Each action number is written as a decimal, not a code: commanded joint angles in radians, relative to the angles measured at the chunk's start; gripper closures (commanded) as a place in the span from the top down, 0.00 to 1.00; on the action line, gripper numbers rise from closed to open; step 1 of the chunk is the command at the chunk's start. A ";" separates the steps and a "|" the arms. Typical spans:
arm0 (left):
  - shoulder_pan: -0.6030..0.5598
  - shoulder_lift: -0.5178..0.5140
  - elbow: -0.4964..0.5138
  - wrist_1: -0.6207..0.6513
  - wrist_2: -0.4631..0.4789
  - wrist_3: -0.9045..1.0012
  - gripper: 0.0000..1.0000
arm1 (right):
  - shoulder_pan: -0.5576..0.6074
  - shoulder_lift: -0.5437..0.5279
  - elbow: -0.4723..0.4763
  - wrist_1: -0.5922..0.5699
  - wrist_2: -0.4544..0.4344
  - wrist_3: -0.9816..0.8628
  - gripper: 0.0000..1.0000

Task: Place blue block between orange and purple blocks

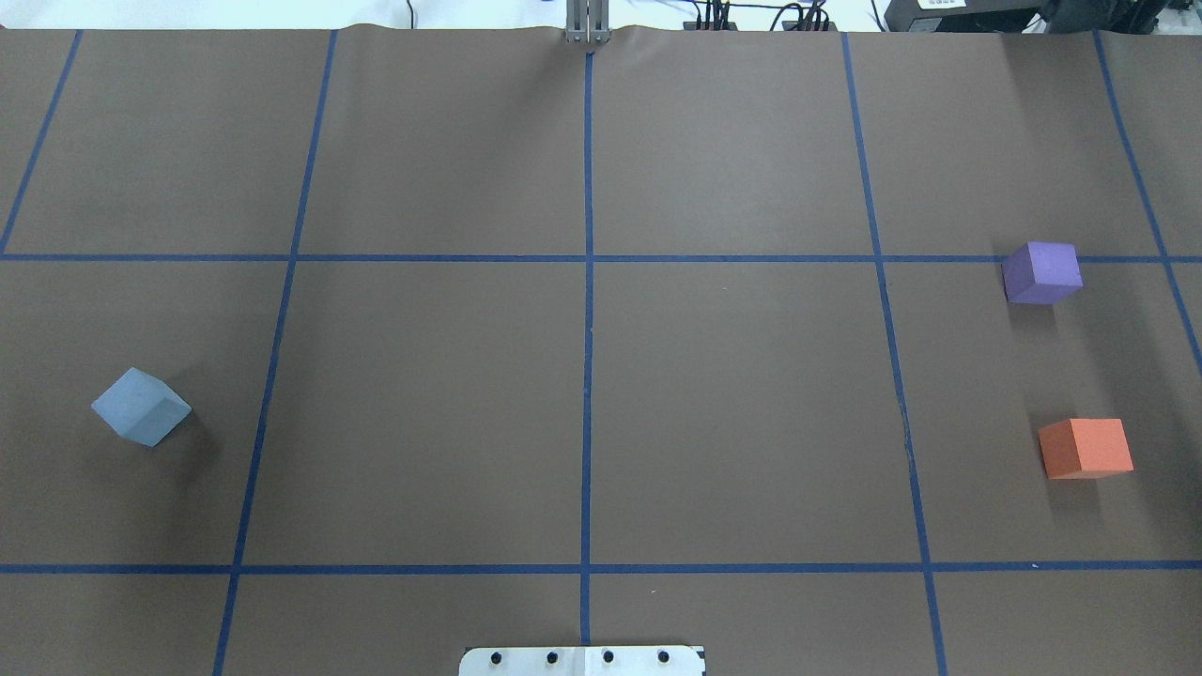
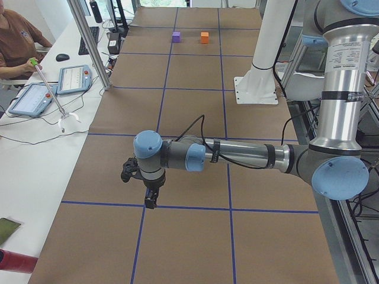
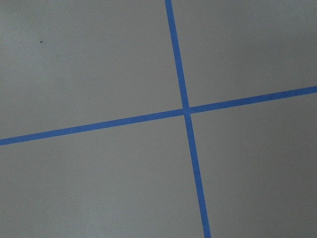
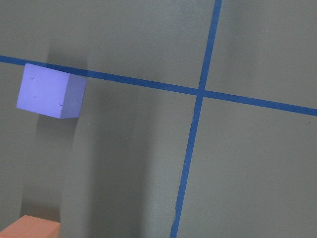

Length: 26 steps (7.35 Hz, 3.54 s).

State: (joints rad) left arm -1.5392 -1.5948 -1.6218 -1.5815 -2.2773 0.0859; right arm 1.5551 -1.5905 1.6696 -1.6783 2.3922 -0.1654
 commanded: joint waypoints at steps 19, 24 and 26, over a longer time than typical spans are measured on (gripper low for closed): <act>0.712 0.171 -0.227 -0.499 0.137 -0.598 1.00 | -0.006 0.014 0.001 0.000 0.004 0.001 1.00; 0.752 0.138 -0.164 -0.503 0.137 -0.600 0.92 | -0.006 0.014 0.001 0.000 0.004 0.003 1.00; 0.751 0.134 -0.167 -0.505 0.134 -0.717 0.00 | -0.006 0.015 0.002 0.000 0.004 0.003 1.00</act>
State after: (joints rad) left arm -0.7878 -1.4580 -1.7880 -2.0856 -2.1415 -0.5509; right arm 1.5493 -1.5760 1.6713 -1.6782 2.3961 -0.1627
